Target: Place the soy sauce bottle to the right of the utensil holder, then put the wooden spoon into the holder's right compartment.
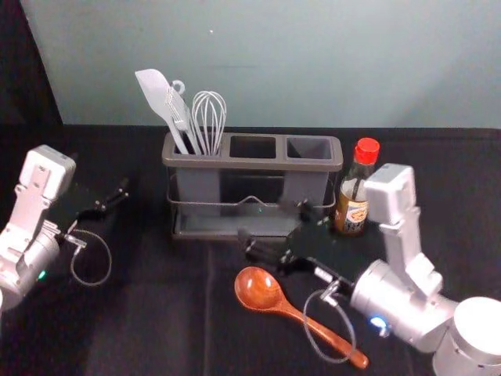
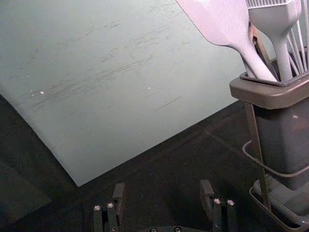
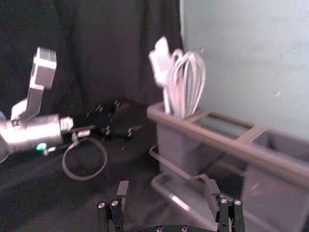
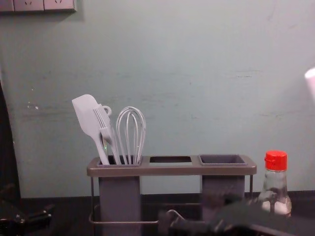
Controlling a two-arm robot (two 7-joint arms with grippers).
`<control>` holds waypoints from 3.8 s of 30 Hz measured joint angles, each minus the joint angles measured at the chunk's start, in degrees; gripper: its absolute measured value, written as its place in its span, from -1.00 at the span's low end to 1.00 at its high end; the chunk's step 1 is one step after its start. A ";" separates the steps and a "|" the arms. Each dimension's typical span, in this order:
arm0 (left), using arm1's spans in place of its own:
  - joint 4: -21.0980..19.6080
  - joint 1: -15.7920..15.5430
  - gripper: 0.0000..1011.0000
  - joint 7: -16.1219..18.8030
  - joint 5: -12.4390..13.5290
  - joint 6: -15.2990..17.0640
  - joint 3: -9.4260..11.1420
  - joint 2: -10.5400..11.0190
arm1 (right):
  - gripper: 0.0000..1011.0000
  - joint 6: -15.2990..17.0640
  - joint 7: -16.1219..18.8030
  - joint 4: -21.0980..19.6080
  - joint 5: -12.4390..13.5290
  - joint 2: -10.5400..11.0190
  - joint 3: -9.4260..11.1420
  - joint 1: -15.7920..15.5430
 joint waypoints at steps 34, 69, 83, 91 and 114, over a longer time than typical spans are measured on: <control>0.00 0.00 0.98 0.00 0.00 0.00 0.00 0.00 | 0.98 6.94 -1.46 1.42 -1.04 -0.30 -4.07 1.39; 0.00 0.00 0.98 0.00 0.00 0.00 0.00 0.00 | 0.98 60.54 -8.51 -2.51 -10.11 -8.36 -9.47 14.52; 0.00 0.00 0.98 0.00 0.00 0.00 0.00 0.00 | 0.98 61.91 -6.71 -0.22 -11.78 -8.77 -10.23 15.68; 0.00 0.00 0.98 0.00 0.00 0.00 0.00 0.00 | 0.98 62.01 -5.68 0.60 -12.83 -8.64 -10.61 15.87; 0.00 0.00 0.98 0.00 0.00 -0.01 0.00 0.01 | 0.75 61.41 -4.06 1.08 -16.15 -9.11 -11.02 15.42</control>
